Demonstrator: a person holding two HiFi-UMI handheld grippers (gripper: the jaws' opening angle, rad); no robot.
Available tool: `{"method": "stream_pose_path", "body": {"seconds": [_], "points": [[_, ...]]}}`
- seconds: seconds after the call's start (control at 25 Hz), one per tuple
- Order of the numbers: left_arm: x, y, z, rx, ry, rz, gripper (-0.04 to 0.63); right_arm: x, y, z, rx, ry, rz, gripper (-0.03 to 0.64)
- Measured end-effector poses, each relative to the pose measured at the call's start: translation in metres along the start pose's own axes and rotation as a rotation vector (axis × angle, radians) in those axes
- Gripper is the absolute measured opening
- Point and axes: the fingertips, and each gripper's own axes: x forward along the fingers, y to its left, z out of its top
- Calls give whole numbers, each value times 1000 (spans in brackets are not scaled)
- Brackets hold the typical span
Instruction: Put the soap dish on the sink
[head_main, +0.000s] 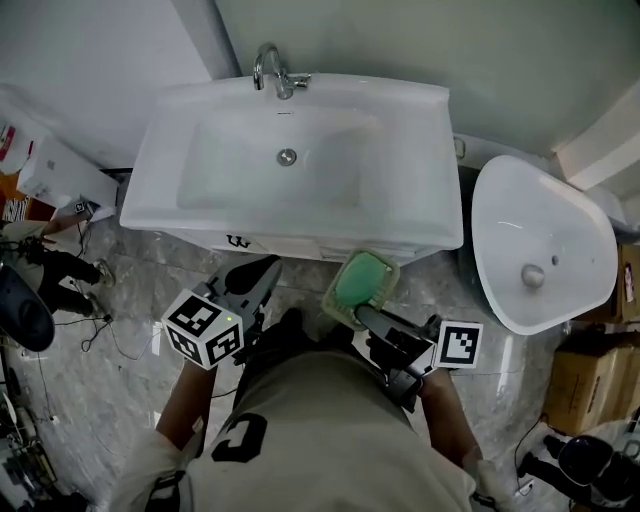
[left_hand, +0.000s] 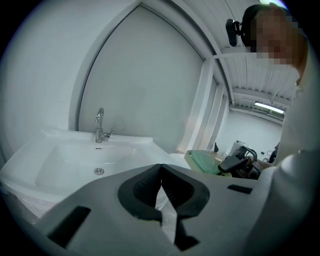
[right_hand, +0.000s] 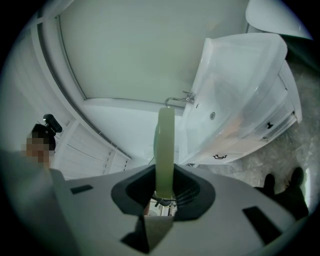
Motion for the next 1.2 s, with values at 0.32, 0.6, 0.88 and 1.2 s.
{"method": "stream_pose_path", "body": {"seconds": [0.32,0.6,0.88,1.2], "points": [[12,22,7,-11,-8,-24,20,25,3,26,-71,-17,3,75],[30,68,26,-43,-41,-78,20,54,2,48,-68,-62,-56,75],[42,110,39,-42,-50,-137,20,95,-4,64,-30,-87,-91,77],[33,150,32,-83,-45,-151,20,135,-10,74,-12,-88,-126,77]]}}
